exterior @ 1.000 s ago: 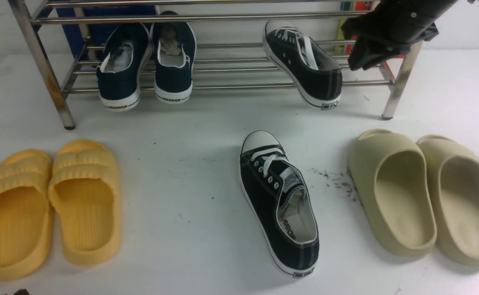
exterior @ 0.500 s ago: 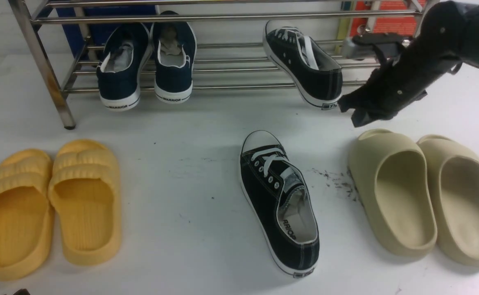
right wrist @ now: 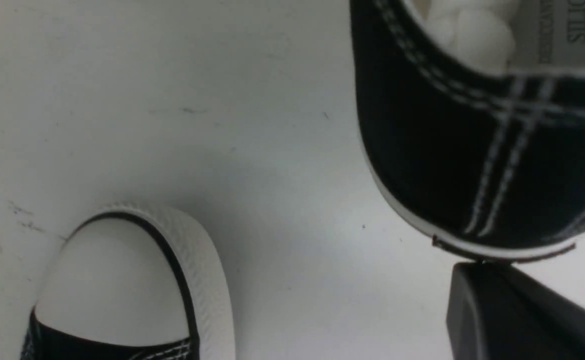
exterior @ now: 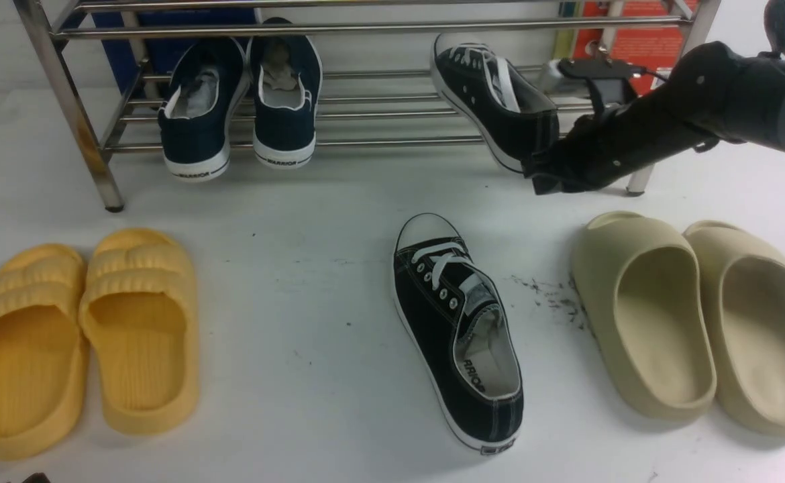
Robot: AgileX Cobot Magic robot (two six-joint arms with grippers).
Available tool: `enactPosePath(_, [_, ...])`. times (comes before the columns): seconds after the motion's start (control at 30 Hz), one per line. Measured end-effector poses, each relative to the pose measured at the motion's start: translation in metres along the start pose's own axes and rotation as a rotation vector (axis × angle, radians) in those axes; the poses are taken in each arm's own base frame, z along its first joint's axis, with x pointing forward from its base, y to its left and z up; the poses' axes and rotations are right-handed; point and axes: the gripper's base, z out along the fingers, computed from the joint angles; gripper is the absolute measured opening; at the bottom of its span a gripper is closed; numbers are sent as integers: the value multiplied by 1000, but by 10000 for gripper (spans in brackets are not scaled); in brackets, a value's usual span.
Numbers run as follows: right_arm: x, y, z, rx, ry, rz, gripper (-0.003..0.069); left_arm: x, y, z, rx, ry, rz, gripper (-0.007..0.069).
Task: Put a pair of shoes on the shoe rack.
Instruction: Use the right arm to put a shoe into the shoe rack
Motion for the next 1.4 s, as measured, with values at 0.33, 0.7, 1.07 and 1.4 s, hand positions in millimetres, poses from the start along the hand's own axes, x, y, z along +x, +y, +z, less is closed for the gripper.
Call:
enactPosePath(0.33, [-3,13,11,-64,-80,4,5,0,0,0,0,0,0,232])
enactPosePath(0.7, [2,9,30,-62,-101,56,13,0,0,0,0,0,0,237])
enactPosePath(1.07, [-3,17,25,-128,-62,37,26,0,0,0,0,0,0,239])
enactPosePath(1.4, [-11,33,-28,-112,70,6,113,0,0,0,0,0,0,239])
